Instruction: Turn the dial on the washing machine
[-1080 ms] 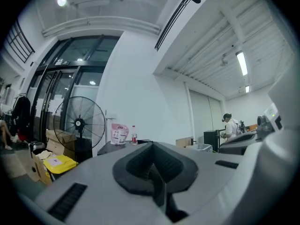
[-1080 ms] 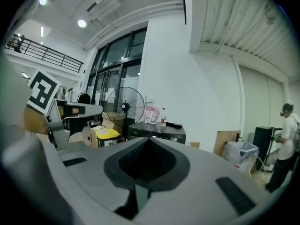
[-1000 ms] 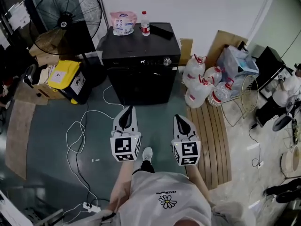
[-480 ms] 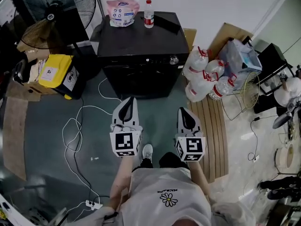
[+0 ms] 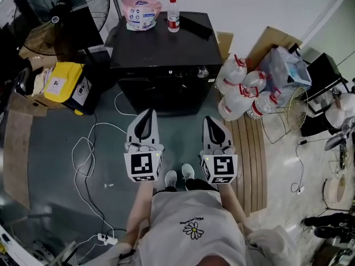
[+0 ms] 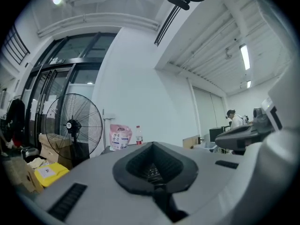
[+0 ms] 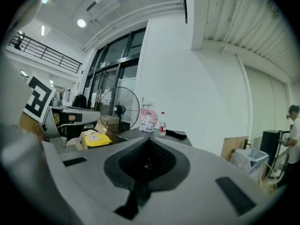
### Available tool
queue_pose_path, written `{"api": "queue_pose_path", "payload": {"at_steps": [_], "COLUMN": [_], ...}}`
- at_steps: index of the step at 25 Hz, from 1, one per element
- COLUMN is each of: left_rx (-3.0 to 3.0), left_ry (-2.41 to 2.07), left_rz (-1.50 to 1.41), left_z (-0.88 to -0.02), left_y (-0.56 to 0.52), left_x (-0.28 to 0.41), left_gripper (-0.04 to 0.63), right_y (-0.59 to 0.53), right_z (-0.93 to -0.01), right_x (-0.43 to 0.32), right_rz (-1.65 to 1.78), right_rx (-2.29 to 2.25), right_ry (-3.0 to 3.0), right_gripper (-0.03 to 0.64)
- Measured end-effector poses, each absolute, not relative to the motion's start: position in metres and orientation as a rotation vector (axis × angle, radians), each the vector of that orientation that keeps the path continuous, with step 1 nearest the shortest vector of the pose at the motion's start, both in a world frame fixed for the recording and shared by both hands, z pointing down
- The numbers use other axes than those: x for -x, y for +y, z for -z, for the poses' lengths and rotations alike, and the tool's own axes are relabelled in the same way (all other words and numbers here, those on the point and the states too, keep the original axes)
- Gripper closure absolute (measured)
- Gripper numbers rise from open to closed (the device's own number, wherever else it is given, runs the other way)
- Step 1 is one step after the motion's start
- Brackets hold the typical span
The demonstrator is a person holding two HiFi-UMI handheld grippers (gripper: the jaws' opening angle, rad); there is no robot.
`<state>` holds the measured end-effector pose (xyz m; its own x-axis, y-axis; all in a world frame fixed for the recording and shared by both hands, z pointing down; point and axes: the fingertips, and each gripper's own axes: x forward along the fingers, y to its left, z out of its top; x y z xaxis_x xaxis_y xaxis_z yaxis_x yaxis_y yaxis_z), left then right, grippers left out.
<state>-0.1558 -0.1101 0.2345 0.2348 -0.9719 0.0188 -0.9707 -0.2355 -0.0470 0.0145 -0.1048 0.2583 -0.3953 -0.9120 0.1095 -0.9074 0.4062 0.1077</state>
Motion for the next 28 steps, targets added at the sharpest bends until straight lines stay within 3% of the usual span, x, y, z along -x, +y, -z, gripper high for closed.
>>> {"api": "queue_pose_path", "payload": {"at_steps": [28], "left_rx": [2.439], "left_ry": [1.934], "left_rz": [0.110], "left_z": [-0.250], "left_y": [-0.187], "left_x": [0.134], "left_gripper": [0.597], "right_y": [-0.201], "right_z": [-0.264], "right_x": [-0.030], "right_rz": [0.042], "right_rx": [-1.625], "right_ry": [-2.612], "right_gripper": [0.614]}}
